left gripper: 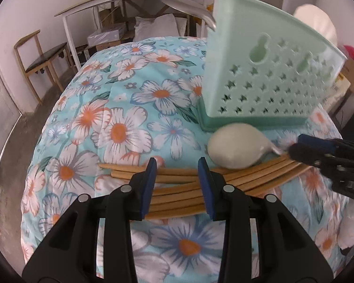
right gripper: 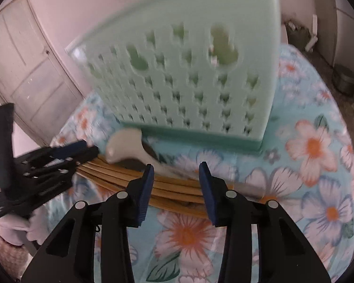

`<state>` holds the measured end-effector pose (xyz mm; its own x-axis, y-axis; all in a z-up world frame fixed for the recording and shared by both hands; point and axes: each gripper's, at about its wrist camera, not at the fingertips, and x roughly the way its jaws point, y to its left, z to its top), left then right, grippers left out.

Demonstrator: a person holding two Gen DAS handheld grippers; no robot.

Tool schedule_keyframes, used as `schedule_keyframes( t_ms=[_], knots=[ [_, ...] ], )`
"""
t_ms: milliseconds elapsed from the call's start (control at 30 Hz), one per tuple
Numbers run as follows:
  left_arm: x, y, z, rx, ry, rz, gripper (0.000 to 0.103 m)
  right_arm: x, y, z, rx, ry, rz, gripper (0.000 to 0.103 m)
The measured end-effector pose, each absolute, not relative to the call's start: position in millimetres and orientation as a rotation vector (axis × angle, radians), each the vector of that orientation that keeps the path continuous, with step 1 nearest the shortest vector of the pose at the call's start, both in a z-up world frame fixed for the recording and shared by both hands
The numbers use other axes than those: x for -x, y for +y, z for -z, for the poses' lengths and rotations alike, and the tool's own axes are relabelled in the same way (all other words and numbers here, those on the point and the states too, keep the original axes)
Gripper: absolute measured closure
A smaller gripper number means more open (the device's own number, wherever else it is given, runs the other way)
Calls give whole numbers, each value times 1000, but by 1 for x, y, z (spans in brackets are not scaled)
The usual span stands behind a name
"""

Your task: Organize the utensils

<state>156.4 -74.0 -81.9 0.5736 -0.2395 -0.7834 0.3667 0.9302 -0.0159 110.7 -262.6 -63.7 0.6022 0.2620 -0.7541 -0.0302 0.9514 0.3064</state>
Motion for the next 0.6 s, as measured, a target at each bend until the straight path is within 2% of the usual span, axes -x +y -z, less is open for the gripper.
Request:
schedule_keyframes(
  t_ms=[400,600],
  knots=[
    [-123,-53,85,-82,967,442,70,-75,-235,65,-177,920,-182,64],
    [-110,-45,81,-63,942,460,70,-57,-227,63,-140,908,-201,64]
  ],
)
